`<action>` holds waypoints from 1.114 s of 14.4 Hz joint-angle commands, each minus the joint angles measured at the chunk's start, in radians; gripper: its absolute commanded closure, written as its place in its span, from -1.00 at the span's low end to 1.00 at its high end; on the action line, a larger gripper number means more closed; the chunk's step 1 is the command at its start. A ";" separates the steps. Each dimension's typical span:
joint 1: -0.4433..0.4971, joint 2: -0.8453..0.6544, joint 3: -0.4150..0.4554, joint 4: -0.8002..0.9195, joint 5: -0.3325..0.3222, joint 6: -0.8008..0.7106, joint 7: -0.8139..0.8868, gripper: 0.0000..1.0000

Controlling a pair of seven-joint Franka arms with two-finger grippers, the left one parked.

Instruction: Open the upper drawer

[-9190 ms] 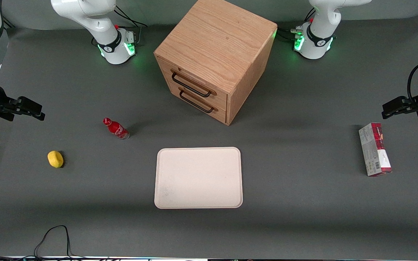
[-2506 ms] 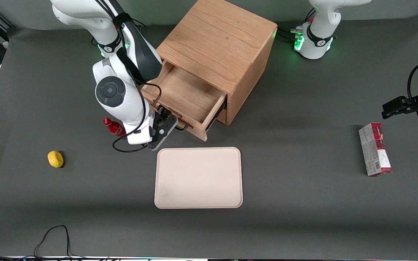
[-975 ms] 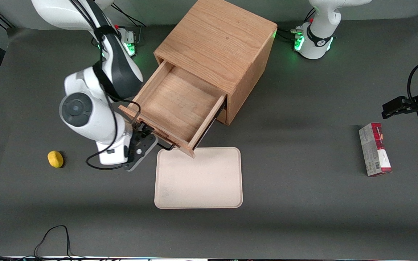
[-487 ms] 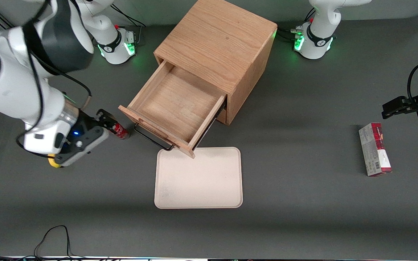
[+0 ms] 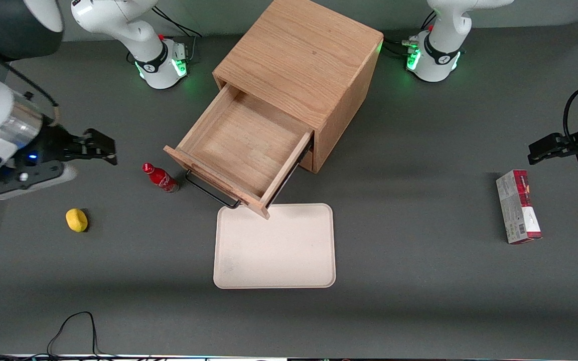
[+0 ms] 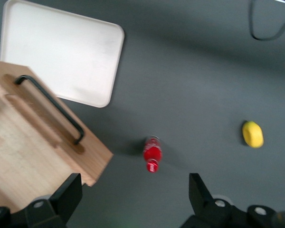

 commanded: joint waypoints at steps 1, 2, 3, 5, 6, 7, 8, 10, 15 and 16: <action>0.002 -0.023 -0.049 -0.020 -0.014 -0.020 0.021 -1.00; -0.036 -0.052 -0.039 -0.051 -0.014 -0.008 0.029 -1.00; -0.082 -0.082 -0.008 -0.089 -0.014 0.004 0.030 -1.00; -0.247 -0.134 0.158 -0.151 -0.045 0.038 0.032 -1.00; -0.327 -0.156 0.247 -0.180 -0.078 0.058 0.032 -1.00; -0.393 -0.174 0.309 -0.198 -0.089 0.069 0.035 -1.00; -0.443 -0.194 0.346 -0.220 -0.088 0.081 0.040 -1.00; -0.500 -0.242 0.398 -0.286 -0.089 0.144 0.041 -1.00; -0.529 -0.245 0.435 -0.321 -0.097 0.174 0.126 -1.00; -0.528 -0.242 0.435 -0.321 -0.115 0.184 0.126 -1.00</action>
